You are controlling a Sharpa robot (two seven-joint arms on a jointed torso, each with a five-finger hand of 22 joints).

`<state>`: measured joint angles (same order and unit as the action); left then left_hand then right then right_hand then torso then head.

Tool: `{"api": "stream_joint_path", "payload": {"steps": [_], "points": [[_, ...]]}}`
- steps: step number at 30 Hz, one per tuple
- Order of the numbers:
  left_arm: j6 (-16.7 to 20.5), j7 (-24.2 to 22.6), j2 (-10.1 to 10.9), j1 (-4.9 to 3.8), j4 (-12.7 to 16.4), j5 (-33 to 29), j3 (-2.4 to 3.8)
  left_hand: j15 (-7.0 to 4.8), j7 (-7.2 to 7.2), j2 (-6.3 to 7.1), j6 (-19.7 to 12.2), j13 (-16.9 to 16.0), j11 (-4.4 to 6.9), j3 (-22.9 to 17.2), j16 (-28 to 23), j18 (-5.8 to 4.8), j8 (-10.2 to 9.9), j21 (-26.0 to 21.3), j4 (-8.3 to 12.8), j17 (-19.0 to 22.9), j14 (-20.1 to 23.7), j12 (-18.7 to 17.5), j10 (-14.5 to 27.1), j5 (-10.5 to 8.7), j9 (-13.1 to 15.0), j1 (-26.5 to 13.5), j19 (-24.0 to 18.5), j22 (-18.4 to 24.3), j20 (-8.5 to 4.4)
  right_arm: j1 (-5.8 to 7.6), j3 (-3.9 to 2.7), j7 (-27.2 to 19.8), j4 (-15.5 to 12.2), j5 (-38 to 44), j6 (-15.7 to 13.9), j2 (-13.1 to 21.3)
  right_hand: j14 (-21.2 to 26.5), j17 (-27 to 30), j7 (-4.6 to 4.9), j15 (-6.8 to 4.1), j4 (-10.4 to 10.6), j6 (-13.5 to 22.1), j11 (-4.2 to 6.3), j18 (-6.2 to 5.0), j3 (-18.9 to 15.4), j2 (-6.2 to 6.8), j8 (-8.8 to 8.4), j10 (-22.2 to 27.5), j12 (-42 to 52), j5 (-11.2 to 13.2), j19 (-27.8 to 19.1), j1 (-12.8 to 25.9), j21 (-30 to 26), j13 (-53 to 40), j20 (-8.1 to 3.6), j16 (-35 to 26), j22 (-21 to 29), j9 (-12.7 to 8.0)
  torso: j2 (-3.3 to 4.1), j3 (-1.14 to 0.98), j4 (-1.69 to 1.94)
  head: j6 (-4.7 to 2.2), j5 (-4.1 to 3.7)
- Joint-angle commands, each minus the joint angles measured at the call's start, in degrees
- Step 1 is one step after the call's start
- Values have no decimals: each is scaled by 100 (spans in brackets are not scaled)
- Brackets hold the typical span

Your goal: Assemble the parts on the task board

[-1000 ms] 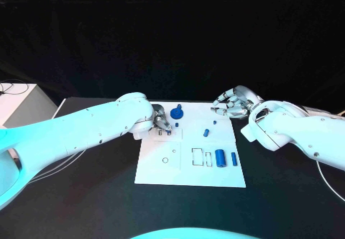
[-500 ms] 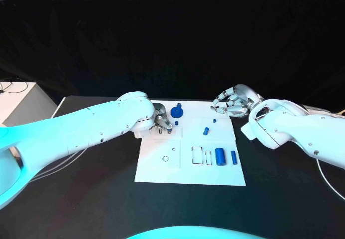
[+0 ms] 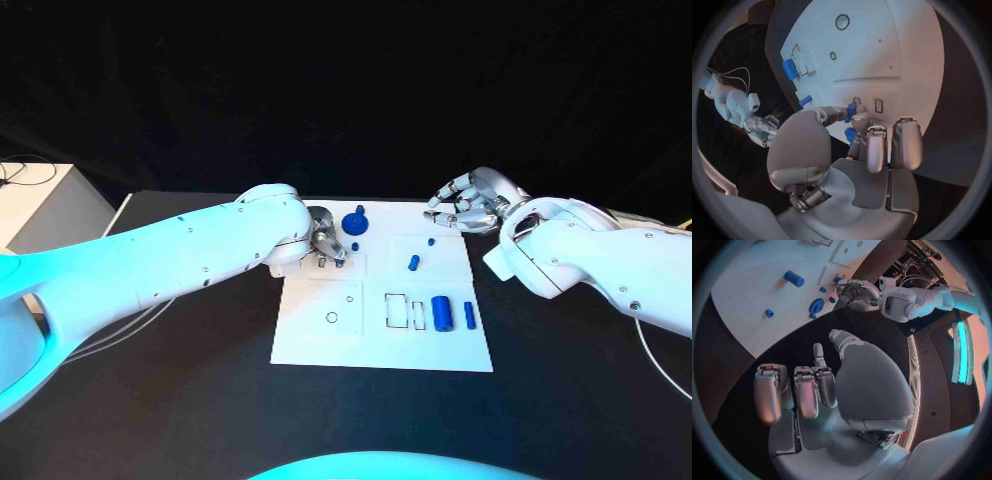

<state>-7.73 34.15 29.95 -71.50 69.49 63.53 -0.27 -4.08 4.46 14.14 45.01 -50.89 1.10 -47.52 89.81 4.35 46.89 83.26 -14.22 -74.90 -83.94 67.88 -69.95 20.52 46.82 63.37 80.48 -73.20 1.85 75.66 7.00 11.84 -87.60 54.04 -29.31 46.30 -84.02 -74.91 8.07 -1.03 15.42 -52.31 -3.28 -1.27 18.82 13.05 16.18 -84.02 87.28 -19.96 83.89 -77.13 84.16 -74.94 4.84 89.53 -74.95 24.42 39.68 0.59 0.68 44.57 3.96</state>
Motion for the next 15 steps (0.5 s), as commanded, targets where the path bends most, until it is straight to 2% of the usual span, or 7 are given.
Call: {"api": "stream_joint_path", "payload": {"steps": [1, 8, 15], "points": [[-102, -73, -15, 10, 2, 87, 0, -28, -134, -58, 163, 4, 3, -1073, 19, -75, 16, 37, 1091, -1510, -606, 0, -34, 15, 934, 4, 46, -4, 6, -3, -2, -29, -3, 59, 80, -2, -559, -1352, 15, 19, 11, 42, -19, -32, -14, 0, 24, -362, -19, -20, 381, 65, -33, -1321, 6, -28, -1036, 7, 0, 1, 0, 8, 4], [-164, -61, 7, 21, 14, 95, -1, -28, -134, -58, 163, 4, 3, -1073, 19, -75, 16, 37, 1091, -1510, -606, 0, -34, 15, 934, 4, 46, -4, 6, -3, -2, -28, -2, 61, 79, -2, -559, -1352, 15, 19, 11, 42, -19, -32, -14, 0, 24, -362, -19, -20, 381, 65, -33, -1321, 6, -28, -1036, 7, 2, -3, -4, 18, 5], [-213, -54, 25, 25, 37, 93, -1, -30, -135, -55, 167, 10, 5, -1084, 19, -75, 11, 37, 1097, -1510, -606, -4, -37, 12, 935, 0, 48, -4, 3, -3, -2, -25, -4, 66, 76, 1, -559, -1352, 15, 19, 11, 42, -19, -32, -14, 0, 24, -362, -19, -20, 381, 65, -33, -1321, 6, -28, -1036, 7, 6, 2, -3, 25, 2]]}}
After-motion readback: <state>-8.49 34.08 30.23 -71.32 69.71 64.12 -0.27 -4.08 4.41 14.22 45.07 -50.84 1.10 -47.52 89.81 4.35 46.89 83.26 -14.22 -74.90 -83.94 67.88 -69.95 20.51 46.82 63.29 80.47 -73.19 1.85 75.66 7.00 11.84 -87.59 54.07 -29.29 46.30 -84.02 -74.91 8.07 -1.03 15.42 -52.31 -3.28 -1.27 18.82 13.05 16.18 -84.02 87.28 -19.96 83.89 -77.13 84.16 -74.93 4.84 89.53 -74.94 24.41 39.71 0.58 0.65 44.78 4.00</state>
